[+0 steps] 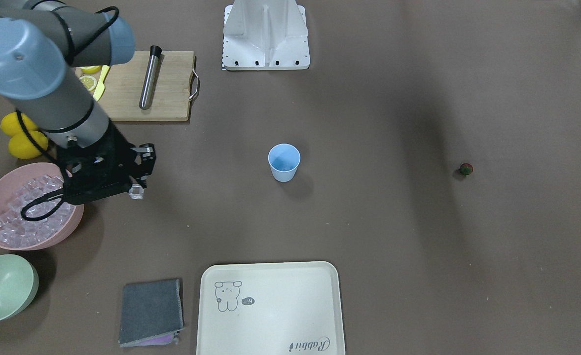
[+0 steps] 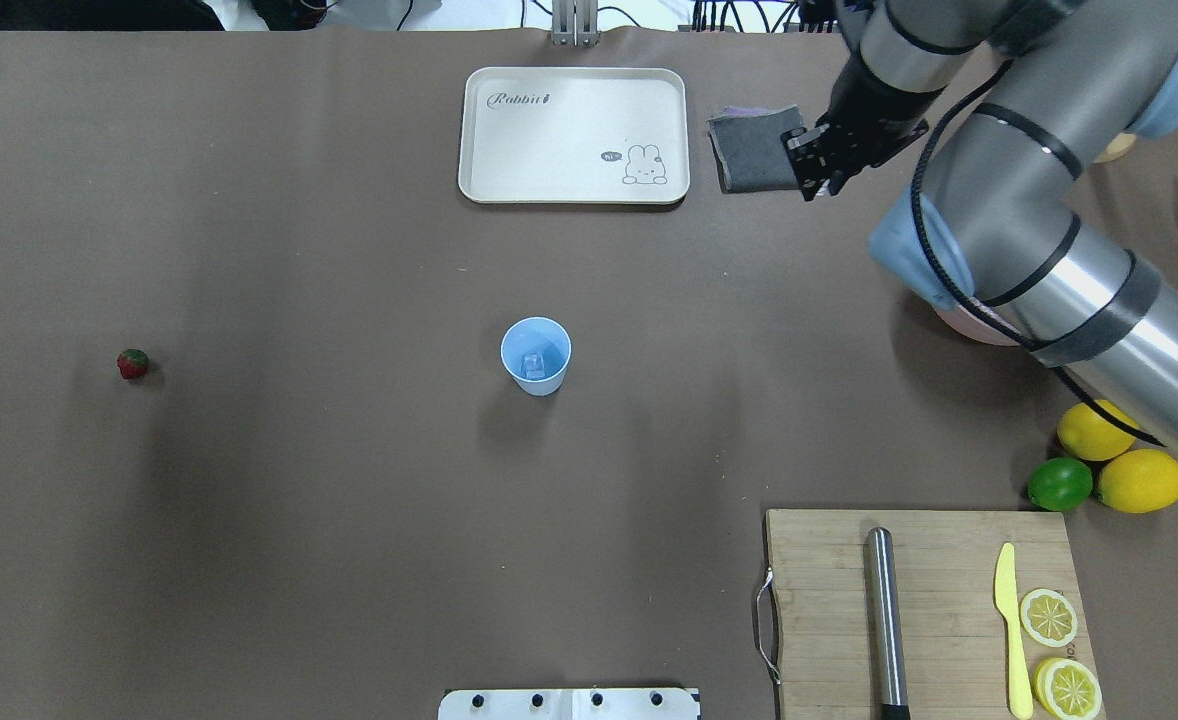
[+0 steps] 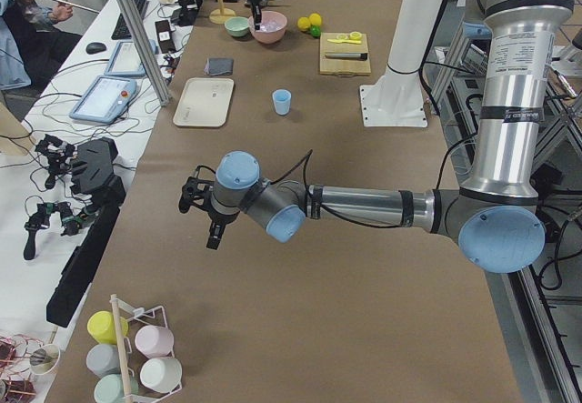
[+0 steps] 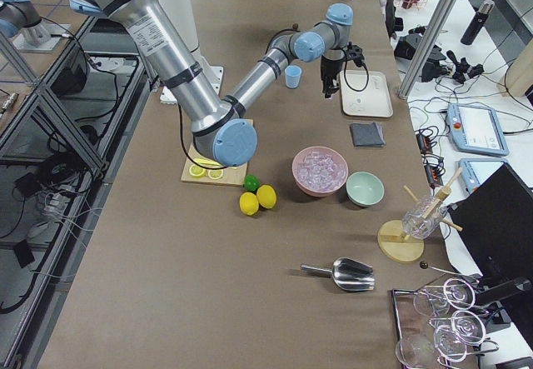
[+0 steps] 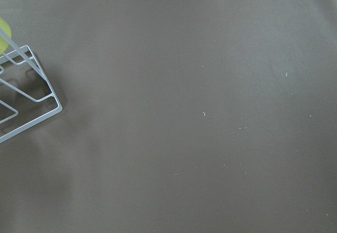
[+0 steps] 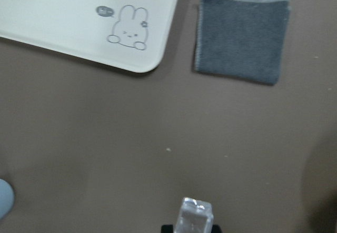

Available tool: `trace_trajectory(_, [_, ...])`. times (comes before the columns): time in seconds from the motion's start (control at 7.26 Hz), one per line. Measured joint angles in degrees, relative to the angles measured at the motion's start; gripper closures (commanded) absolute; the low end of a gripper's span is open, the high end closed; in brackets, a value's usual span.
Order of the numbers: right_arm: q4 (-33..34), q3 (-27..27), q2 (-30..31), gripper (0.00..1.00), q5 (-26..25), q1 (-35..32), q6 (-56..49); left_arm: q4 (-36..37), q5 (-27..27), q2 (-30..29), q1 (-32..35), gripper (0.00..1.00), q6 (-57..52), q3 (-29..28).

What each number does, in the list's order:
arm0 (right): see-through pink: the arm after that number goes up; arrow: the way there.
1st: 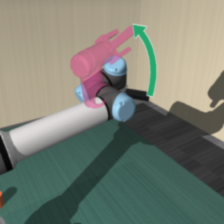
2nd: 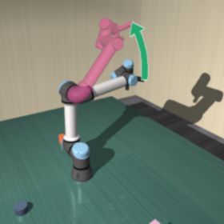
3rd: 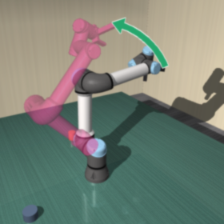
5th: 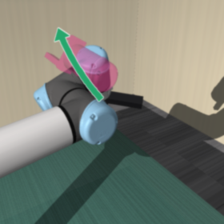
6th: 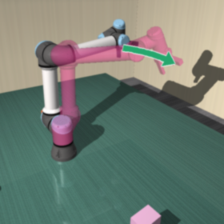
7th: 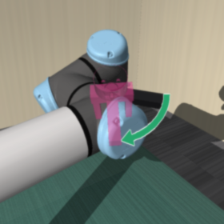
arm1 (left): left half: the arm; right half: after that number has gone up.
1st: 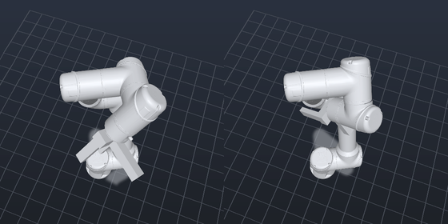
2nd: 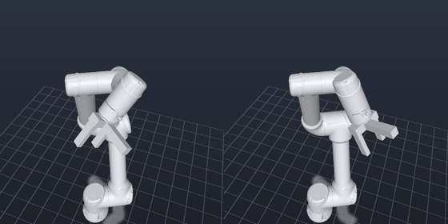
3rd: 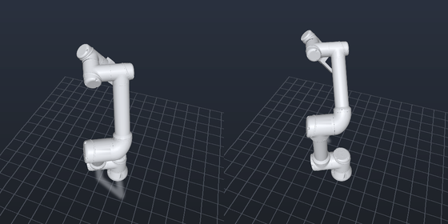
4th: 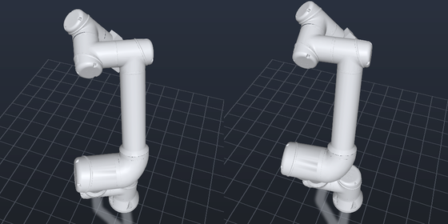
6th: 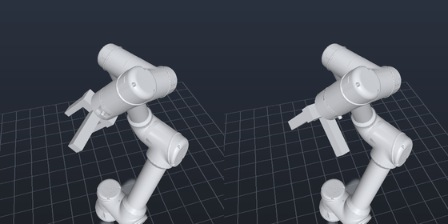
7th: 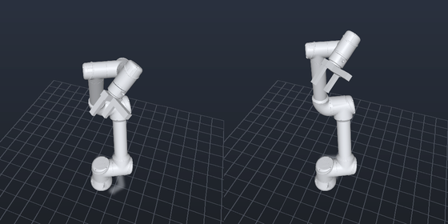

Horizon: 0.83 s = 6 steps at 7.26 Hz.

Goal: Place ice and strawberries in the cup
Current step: 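Carry the second ice cube with the right gripper to the blue cup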

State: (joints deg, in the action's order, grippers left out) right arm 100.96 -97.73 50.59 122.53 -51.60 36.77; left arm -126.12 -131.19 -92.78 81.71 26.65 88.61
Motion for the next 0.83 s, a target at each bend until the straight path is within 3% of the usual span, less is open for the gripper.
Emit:
trace_trajectory(0.55, [0.0,-0.5,-8.8,0.94,-9.6,14.4,21.3,0.0,0.1,0.0,-0.2,0.03,-0.2,0.2])
trace_trajectory(0.83, [-0.1,-0.1,-11.1,0.93,-15.2,21.3,26.6,-0.1,0.1,0.0,-0.3,0.03,-0.1,0.4])
